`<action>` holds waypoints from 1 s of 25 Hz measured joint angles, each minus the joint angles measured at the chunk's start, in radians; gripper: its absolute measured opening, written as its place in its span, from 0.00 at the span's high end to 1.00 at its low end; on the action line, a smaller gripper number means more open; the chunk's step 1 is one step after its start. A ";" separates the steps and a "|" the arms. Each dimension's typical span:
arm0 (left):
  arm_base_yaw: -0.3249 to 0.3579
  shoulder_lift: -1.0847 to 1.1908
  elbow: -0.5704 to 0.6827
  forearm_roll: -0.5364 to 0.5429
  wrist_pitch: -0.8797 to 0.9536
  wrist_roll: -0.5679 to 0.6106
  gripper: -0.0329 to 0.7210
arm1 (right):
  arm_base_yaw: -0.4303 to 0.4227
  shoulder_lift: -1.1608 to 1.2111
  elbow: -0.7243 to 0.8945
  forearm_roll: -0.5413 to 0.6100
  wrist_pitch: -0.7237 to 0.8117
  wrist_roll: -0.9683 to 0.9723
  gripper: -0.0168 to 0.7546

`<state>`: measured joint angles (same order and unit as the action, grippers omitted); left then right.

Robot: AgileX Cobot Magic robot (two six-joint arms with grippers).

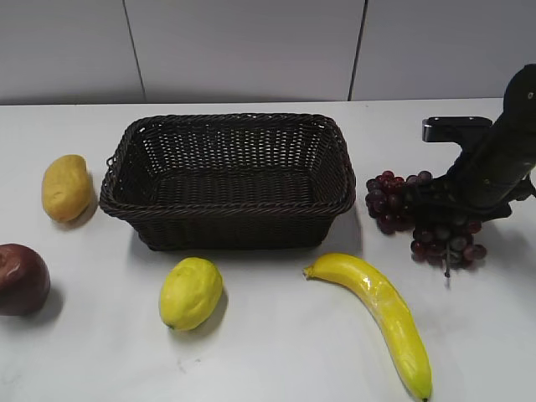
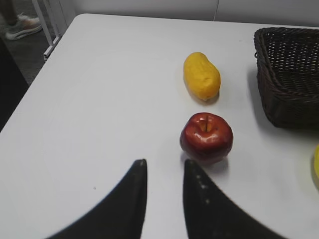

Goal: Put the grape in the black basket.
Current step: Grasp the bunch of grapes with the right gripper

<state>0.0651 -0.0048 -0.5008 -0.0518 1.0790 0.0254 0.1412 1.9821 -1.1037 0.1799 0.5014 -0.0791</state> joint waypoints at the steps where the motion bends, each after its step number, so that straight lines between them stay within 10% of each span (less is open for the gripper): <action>1: 0.000 0.000 0.000 0.000 0.000 0.000 0.66 | 0.000 0.000 0.000 0.000 0.000 0.000 0.37; 4: 0.000 0.000 0.000 0.000 0.000 0.000 0.66 | 0.000 0.000 -0.003 0.000 0.008 0.000 0.57; 25: 0.000 0.000 0.000 0.000 0.000 0.000 0.66 | 0.038 -0.236 -0.443 0.029 0.427 0.000 0.59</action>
<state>0.0651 -0.0048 -0.5008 -0.0518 1.0790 0.0254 0.1793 1.7465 -1.5462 0.2086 0.9288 -0.0791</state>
